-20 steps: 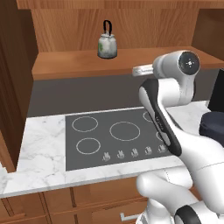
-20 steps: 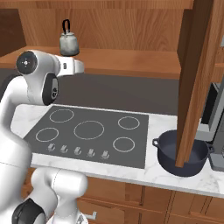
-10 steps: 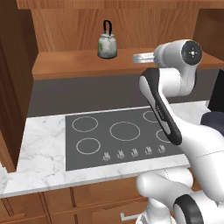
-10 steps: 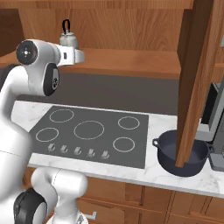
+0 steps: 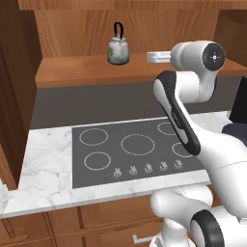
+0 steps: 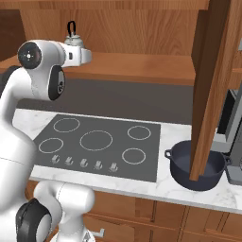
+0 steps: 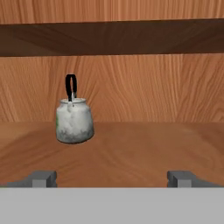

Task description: Pick the kettle from the cabinet and place it on a stove burner. Then pick the pot from the counter and place it on another stove burner. Finally, turn both burners on.

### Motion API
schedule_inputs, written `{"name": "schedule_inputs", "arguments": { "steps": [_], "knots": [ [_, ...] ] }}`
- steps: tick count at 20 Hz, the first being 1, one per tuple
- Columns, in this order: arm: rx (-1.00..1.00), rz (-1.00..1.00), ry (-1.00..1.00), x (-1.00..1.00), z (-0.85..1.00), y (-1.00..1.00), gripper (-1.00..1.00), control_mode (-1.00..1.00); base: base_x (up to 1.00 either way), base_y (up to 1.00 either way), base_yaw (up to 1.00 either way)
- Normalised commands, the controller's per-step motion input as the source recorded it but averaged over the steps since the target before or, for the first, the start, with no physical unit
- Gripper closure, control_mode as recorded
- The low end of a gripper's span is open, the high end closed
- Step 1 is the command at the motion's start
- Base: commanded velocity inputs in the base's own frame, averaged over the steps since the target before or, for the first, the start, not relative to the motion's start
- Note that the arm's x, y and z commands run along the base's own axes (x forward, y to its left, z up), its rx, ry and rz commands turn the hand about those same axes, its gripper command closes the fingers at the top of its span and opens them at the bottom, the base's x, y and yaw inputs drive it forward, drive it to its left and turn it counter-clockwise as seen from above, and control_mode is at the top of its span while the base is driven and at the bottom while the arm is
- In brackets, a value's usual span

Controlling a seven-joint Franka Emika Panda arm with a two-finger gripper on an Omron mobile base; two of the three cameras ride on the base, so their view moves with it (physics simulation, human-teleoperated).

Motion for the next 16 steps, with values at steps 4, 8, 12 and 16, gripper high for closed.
{"name": "schedule_inputs", "arguments": {
  "steps": [4, 8, 12, 16],
  "knots": [
    [0.01, 0.0, -0.1, 0.02, 0.11, 0.01, -1.0, -1.0, 0.0, 0.0, 0.0],
    [0.0, 0.0, -0.07, 0.0, 0.02, 0.02, -1.0, -1.0, 0.0, 0.0, 0.0],
    [0.0, 0.0, 0.0, 0.0, 0.0, 0.0, -1.0, -1.0, 0.0, 0.0, 0.0],
    [0.0, 0.0, 0.0, 0.0, 0.0, 0.0, -1.0, -1.0, 0.0, 0.0, 0.0]
  ]
}}
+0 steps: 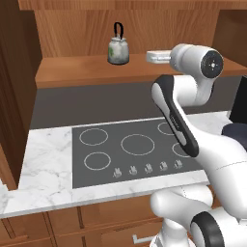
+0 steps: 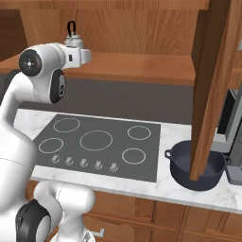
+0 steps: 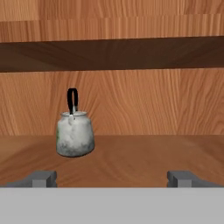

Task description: Pick the kettle from the cabinet and place it on a stove burner. Then pick the pot from the counter and place it on another stove burner. Finally, turn both burners on.

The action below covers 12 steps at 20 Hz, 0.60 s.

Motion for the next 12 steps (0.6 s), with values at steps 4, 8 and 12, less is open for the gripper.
{"name": "schedule_inputs", "arguments": {
  "steps": [4, 8, 12],
  "knots": [
    [0.0, 0.0, 0.0, 0.0, 0.0, 0.0, -1.0, -1.0, 0.0, 0.0, 0.0],
    [0.0, 0.0, 0.0, 0.04, 0.0, 0.0, -1.0, -1.0, 0.0, 0.0, 0.0],
    [0.0, 0.0, 0.0, 0.16, 0.0, 0.17, -1.0, -1.0, 0.0, 0.0, 0.0]
  ]
}}
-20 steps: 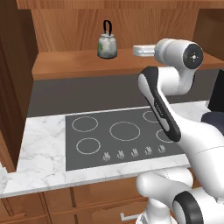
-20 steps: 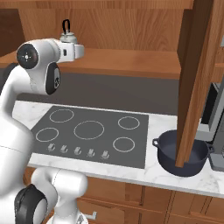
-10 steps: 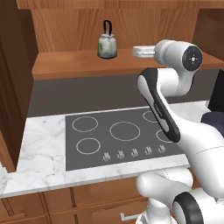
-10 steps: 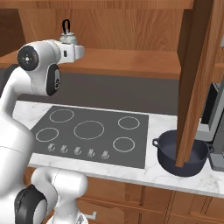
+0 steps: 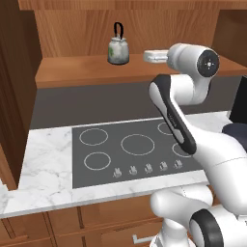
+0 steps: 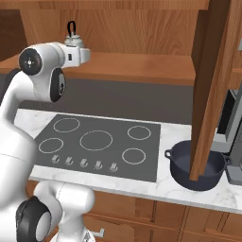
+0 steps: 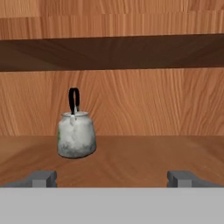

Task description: Pick the kettle from the cabinet and place it on a stove burner. Then pick the pot from the counter and place it on another stove burner. Finally, turn both burners on.

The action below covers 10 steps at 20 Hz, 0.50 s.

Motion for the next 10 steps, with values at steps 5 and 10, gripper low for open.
{"name": "schedule_inputs", "arguments": {
  "steps": [5, 10],
  "knots": [
    [0.0, -0.01, 0.0, 0.19, 0.0, 0.23, -1.0, -1.0, 0.0, 0.0, 0.0],
    [0.0, -0.01, 0.0, 0.23, 0.01, 0.16, -1.0, -1.0, 0.0, 0.0, 0.0]
  ]
}}
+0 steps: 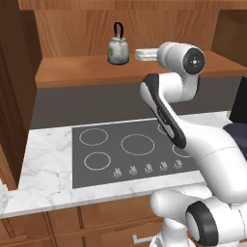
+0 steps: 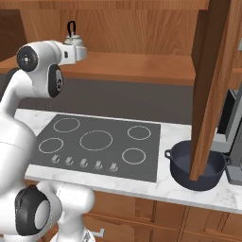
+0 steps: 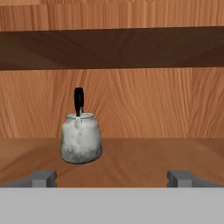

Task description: Pick the kettle from the cabinet and place it on a stove burner. Then pick the pot from the counter and place it on another stove burner. Finally, turn both burners on.

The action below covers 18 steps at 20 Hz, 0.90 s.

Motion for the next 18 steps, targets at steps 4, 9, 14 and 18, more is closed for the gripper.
{"name": "schedule_inputs", "arguments": {
  "steps": [4, 9, 14, 18],
  "knots": [
    [0.0, -0.01, 0.0, 0.28, 0.07, 0.1, -1.0, -1.0, 0.0, 0.0, 0.0],
    [0.0, 0.0, 0.0, 0.26, 0.1, 0.17, -1.0, -1.0, 0.0, 0.0, 0.0],
    [0.0, 0.0, 0.0, 0.27, 0.08, 0.24, -1.0, -1.0, 0.0, 0.0, 0.0],
    [0.0, 0.0, 0.0, 0.22, 0.07, 0.16, -1.0, -1.0, 0.0, 0.0, 0.0]
  ]
}}
